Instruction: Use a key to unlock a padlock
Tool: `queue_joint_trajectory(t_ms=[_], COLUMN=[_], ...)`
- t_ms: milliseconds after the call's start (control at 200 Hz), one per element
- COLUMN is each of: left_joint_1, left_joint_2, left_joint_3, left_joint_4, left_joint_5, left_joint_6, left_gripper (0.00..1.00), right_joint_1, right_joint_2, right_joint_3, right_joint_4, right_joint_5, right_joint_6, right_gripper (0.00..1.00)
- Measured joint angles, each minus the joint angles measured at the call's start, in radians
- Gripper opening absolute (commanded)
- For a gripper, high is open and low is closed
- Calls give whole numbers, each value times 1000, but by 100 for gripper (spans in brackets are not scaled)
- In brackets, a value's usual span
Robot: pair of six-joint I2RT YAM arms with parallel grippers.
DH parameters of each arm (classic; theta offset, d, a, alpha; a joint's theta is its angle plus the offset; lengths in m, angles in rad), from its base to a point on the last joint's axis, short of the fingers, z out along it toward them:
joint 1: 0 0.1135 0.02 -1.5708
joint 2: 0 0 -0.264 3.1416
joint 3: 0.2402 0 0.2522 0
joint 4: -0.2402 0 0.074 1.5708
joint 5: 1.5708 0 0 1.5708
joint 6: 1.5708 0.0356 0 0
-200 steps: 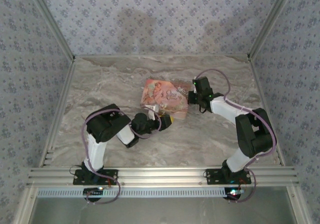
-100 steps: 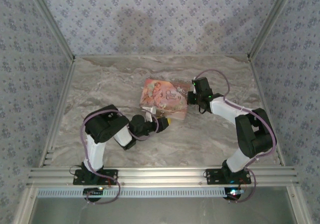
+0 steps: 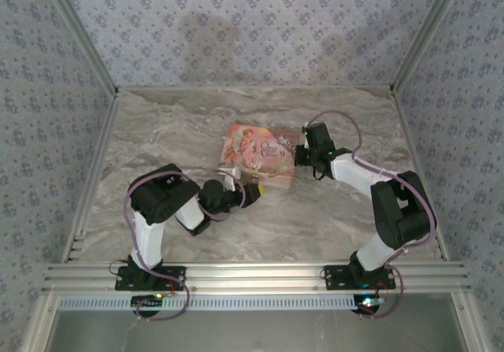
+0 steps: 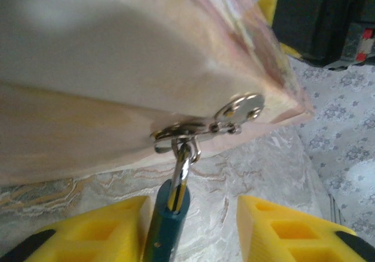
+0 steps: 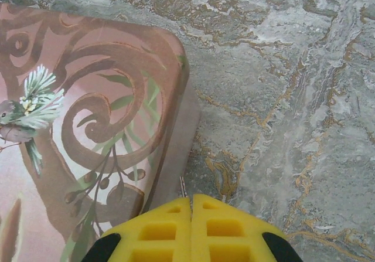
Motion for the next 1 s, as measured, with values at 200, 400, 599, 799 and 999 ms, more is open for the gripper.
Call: queue_joint_trajectory(t_ms=[200, 400, 599, 799, 999], left_joint_1=[13, 14, 25, 30, 51], left_joint_2=[-11, -11, -11, -18, -26], left_joint_3=[0, 0, 0, 0, -1], left_joint_4=[-15, -31, -33, -21, -43], left_joint_5=[14, 24, 36, 55, 56], left_joint_6=[-5, -8, -24, -34, -34], left_gripper=[43, 37, 40, 50, 44], right_joint_1=[0, 0, 0, 0, 0], right_joint_2=[0, 0, 0, -2, -6], right_joint_3=[-1, -2, -2, -3, -3], right_joint_4=[0, 1, 1, 0, 0], right_joint_5=[0, 0, 0, 0, -3], right_joint_6=[0, 0, 0, 0, 0], right_gripper=[0, 0, 0, 0, 0])
